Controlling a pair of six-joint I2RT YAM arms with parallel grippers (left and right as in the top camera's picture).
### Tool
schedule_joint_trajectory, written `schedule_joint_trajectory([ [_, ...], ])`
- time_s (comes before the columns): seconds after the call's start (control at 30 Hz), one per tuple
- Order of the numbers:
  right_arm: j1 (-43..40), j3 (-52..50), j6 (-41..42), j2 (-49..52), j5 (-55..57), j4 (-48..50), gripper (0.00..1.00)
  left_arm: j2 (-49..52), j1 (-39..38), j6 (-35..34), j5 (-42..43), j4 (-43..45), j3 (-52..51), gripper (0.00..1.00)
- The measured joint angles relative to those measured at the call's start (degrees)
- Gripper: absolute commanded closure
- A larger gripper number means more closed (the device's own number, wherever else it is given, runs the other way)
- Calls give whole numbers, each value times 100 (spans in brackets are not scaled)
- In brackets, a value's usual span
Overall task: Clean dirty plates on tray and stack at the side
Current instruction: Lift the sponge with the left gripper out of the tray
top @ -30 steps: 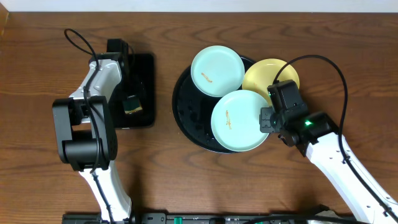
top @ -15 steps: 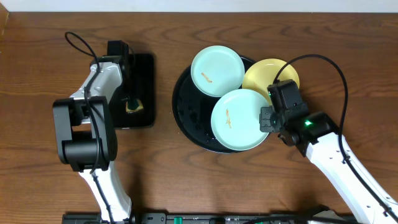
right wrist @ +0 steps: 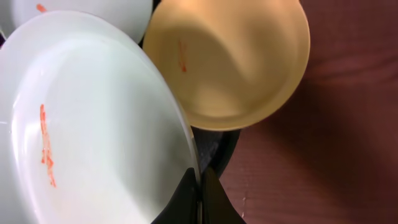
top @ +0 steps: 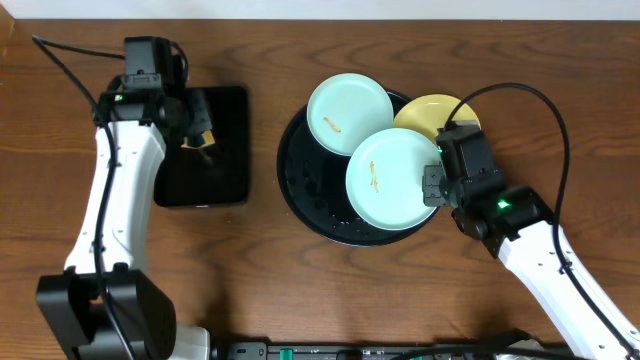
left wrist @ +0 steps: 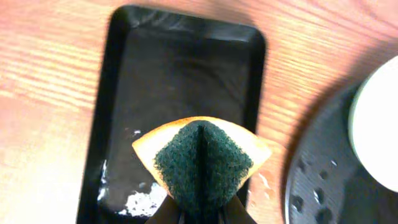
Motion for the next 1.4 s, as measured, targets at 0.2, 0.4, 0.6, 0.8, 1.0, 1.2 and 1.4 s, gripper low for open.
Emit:
schedule_joint_trajectory([
  [0.2,0,0,-437,0,9,234,99,2,-4,208,284,439,-122,92],
  [0.4,0,0,-787,0,17,251,99,-9,-4,131,337,645,-208,93],
  [0.6,0,0,-935,0,120,232,99,-31,-4,-31,216,1156,-210,93],
  [0.8,0,0,-955,0,334,315,99,-31,0,-127,-214,1624,-210,93],
  [1.0,0,0,-946,0,400,323,99,-258,-13,-505,-560,1340,-317,93],
  [1.2,0,0,-905,0,402,334,99,-885,-44,-732,-1786,1976,-330,93],
  [1.4,0,0,-896,0,402,415,99,-988,-37,-949,-1832,1534,-393,93],
])
